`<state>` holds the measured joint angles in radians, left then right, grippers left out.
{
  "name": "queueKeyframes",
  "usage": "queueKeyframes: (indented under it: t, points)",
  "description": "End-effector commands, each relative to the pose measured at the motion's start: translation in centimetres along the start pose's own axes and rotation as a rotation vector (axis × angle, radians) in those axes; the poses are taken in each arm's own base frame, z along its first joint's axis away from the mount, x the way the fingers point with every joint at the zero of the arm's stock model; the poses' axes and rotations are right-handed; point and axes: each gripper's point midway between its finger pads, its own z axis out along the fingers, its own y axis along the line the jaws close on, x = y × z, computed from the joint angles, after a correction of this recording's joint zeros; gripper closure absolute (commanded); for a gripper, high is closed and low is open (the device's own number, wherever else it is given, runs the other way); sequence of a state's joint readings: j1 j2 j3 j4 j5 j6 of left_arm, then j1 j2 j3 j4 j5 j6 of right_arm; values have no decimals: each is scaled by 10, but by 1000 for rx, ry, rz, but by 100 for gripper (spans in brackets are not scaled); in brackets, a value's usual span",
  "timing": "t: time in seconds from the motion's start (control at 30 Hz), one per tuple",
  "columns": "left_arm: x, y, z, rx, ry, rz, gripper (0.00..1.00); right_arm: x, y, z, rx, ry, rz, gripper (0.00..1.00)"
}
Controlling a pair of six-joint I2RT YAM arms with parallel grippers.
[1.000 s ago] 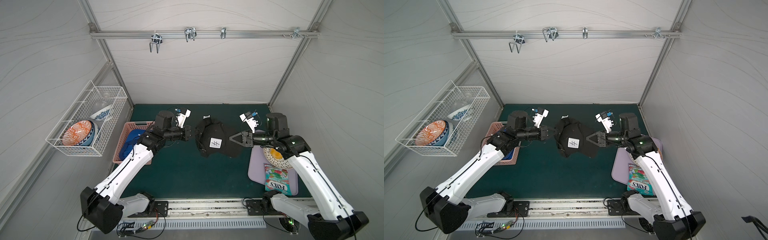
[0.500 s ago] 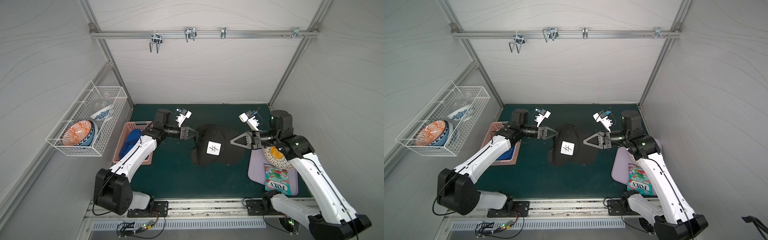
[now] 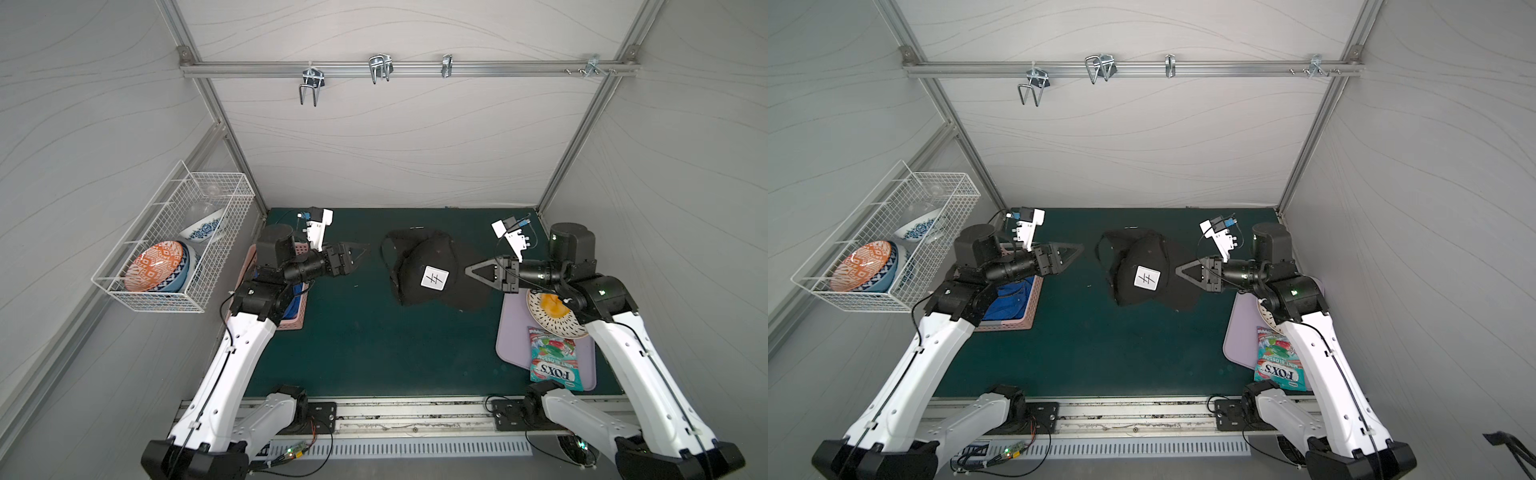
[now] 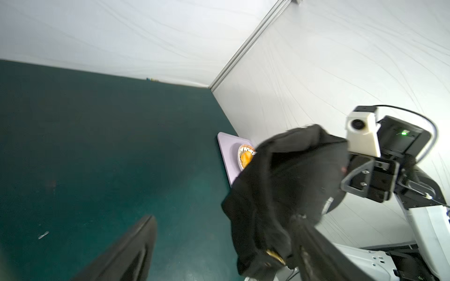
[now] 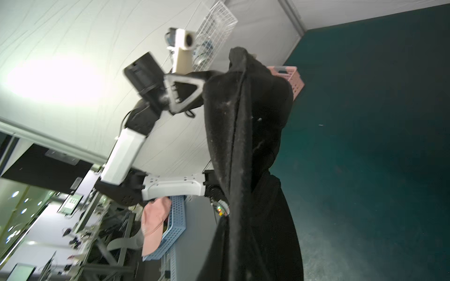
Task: Turn the baseball cap inside out
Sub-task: Turn over the baseball cap.
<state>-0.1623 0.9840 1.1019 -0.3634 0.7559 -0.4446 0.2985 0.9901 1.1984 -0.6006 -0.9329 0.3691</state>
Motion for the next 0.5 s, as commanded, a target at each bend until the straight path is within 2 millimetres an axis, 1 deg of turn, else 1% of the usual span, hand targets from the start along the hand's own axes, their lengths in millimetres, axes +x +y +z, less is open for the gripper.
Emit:
queueKeyframes:
  t: [0.0,0.07,0.13,0.23,0.3,0.4,0.47]
  points:
    - [10,-6,-2,22,47,-80,8,-15,-7,-1,46,-71,-71,100]
    - [19,-14,0,53,78,-81,8,-18,-7,-1,44,-79,-72,100]
    - [32,-18,7,38,124,-72,9,-20,-8,-1,49,-87,-74,100]
    - [49,-17,23,-39,180,-60,10,-23,-11,-2,72,-101,-74,100]
    - [57,-16,37,-86,198,-41,11,-24,-12,-3,86,-113,-72,100]
    - [65,-20,55,-120,211,-6,13,-23,-13,-5,99,-126,-68,100]
    - [66,-21,66,-150,208,30,14,-23,-14,-5,109,-133,-64,100]
